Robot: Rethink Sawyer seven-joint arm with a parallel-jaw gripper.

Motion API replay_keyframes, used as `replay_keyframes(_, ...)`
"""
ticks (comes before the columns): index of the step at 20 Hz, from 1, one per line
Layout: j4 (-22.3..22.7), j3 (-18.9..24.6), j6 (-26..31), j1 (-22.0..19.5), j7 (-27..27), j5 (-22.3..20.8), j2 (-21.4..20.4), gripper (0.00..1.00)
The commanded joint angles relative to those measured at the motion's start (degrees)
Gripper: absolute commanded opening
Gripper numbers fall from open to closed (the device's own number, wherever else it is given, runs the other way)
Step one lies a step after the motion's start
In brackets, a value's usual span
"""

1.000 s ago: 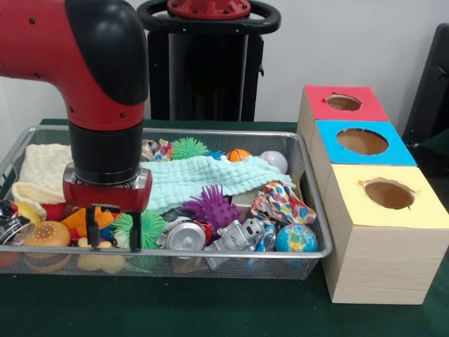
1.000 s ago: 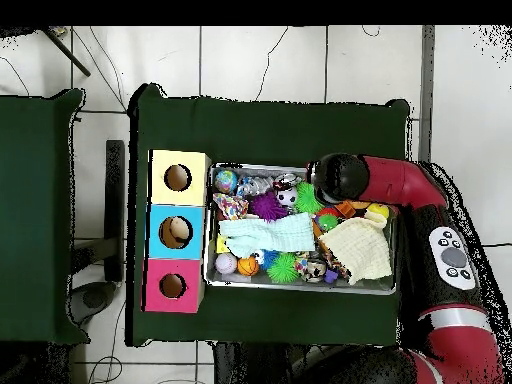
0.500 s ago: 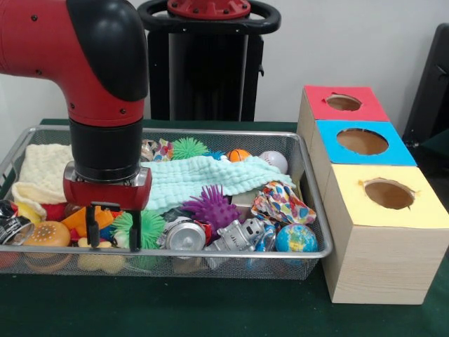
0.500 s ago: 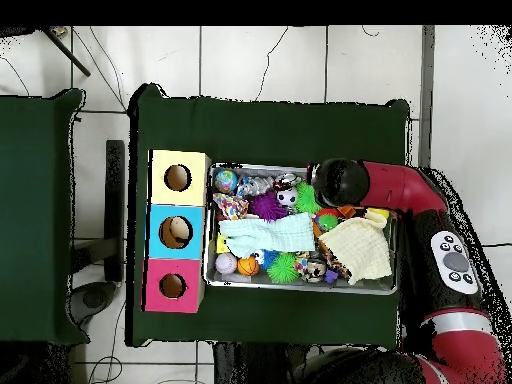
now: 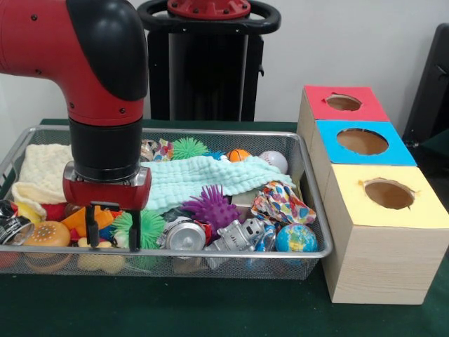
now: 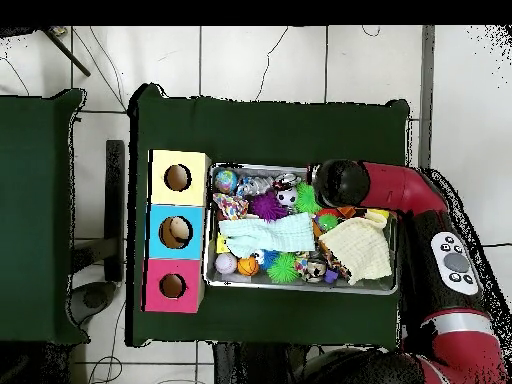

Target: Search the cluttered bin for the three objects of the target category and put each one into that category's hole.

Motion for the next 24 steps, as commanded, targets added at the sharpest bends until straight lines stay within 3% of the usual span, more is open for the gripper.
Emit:
replay_keyframes(1,5.2,-0.4,-2.0,-2.4,-4.4,-4.3,2.1,1.0)
replay_keyframes(24,7.4,-0.2,-0.7,-3.1,-5.1,-3.8,0.4,1.0)
